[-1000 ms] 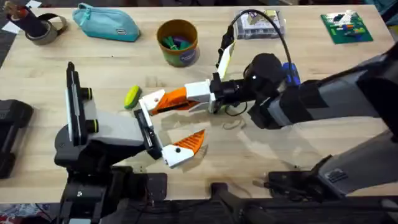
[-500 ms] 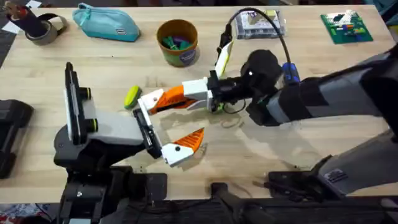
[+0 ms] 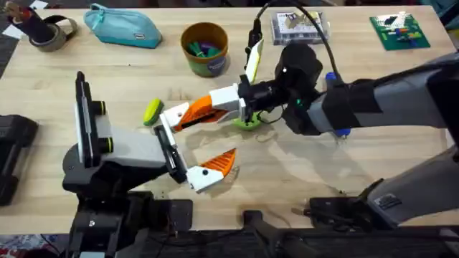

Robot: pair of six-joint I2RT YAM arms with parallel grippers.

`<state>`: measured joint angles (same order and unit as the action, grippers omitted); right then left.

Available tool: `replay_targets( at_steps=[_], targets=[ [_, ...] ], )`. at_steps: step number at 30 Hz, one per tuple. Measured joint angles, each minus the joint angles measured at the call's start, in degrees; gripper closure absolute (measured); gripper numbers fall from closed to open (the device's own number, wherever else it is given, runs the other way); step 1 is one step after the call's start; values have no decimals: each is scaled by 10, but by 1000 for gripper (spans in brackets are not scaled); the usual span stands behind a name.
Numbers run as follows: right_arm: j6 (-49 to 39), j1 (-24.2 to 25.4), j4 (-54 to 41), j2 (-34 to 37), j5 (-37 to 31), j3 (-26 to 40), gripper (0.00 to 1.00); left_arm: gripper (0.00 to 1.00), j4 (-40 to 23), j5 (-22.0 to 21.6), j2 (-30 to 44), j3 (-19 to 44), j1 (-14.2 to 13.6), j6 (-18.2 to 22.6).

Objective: Pick up the gripper from the table and insert it into the empty holder that is missing its gripper. Then pick up a screw, insert it into the mounting hole, and use the screwdriver to tighten it. Finally, clean up the table by picking up the vegetable and placing it into the bucket.

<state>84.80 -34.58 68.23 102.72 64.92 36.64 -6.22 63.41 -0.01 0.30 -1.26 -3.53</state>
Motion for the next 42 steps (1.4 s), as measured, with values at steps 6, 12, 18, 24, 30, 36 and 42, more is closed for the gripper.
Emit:
replay_targets(
  at_steps=[6, 12, 18, 24, 30, 36, 42],
  targets=[
    [-10, -2, -2, 0, 2, 1, 982, 14, 0, 0, 0, 0, -1, 0],
    [-13, -7, -2, 0, -4, 1, 982, 14, 0, 0, 0, 0, -1, 0],
    [-15, -7, -1, 0, -4, 1, 989, 14, 0, 0, 0, 0, -1, 0],
    [-16, -7, -2, 0, -4, 1, 985, 14, 0, 0, 0, 0, -1, 0],
    [-16, -12, -4, 0, -8, 1, 344, 14, -2, 8, 0, 0, -1, 0],
    [-12, -14, -4, 0, -10, 2, 5, 14, -2, 14, 0, 0, -2, 0],
    [-11, -10, 3, 0, -3, 3, 6, 14, -2, 14, 0, 0, -2, 0]
  ],
)
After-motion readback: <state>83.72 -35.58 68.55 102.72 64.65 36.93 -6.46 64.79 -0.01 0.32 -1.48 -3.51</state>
